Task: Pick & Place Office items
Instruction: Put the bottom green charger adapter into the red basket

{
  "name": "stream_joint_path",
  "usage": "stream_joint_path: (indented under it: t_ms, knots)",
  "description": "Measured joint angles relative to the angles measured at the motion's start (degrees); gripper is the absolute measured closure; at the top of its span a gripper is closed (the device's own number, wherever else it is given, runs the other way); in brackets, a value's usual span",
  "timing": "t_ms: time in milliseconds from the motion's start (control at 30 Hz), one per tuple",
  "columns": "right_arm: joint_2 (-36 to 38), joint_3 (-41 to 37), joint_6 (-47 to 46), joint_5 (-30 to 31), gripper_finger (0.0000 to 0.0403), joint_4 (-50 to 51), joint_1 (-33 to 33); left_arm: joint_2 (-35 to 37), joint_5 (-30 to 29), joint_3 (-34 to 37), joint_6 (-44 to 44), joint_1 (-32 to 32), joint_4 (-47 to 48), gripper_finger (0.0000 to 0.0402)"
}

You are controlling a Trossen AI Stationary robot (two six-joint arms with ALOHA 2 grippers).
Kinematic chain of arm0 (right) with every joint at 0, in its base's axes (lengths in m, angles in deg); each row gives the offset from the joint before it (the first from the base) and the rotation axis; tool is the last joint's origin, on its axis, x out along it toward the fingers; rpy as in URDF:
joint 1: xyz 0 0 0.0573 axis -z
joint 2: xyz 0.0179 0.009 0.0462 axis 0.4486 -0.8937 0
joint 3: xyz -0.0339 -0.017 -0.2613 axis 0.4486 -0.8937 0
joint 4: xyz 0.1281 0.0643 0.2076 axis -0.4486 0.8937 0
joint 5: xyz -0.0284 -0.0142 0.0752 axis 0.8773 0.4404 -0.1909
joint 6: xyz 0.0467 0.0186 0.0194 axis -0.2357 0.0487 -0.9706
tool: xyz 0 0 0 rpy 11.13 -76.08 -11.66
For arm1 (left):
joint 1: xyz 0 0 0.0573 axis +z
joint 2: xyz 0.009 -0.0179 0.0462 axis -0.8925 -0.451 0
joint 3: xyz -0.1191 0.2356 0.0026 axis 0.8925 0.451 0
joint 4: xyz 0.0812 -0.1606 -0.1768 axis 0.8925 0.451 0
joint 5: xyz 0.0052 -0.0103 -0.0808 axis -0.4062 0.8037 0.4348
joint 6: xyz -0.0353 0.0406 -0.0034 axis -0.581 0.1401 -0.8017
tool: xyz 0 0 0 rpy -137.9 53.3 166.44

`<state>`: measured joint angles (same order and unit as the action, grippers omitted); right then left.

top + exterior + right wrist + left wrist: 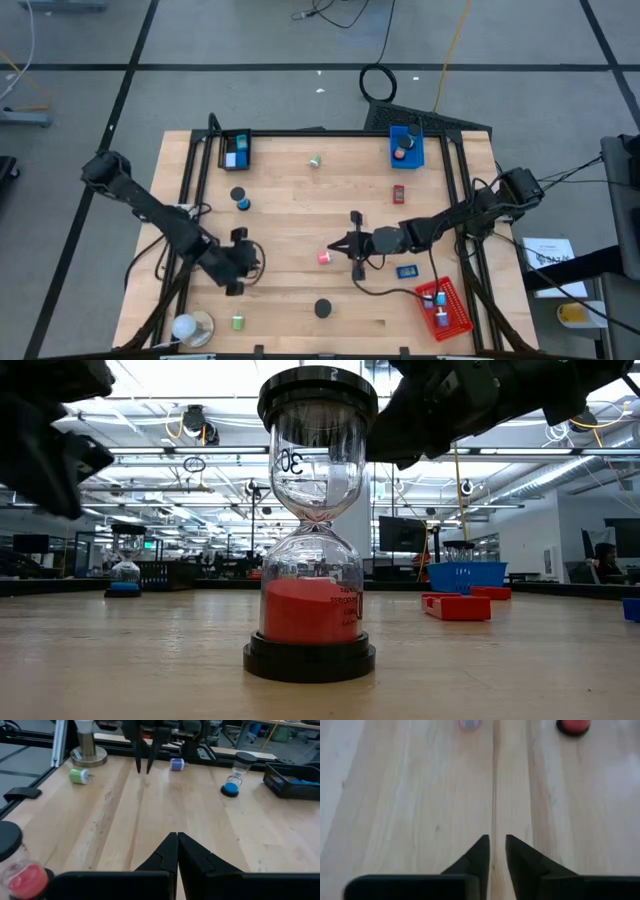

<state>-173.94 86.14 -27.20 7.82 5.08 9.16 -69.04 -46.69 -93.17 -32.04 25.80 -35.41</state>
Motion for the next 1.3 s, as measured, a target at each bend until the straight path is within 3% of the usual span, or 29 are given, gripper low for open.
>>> stream_joint_path:
  t_ms: [200,467,833,1300]
  knots:
    - [0.0,0.0,0.0,0.0,0.0399,-0.6,0.0,-5.1,0.6,-3.6,-4.8,-5.3,3.2,0.0263]
    - [0.0,0.0,0.0,0.0,0.0399,-0.3,0.0,-12.2,7.5,-11.4,-9.2,-10.8,10.6,0.0196]
    - [0.0,0.0,-0.1,-0.1,0.0399,0.0,0.0,-22.0,12.9,-23.6,-16.5,-15.9,21.3,0.0146]
    - [0.0,0.0,-0.2,-0.1,0.0399,0.2,0.0,-28.8,14.0,-25.9,-12.0,-20.2,17.8,0.0135]
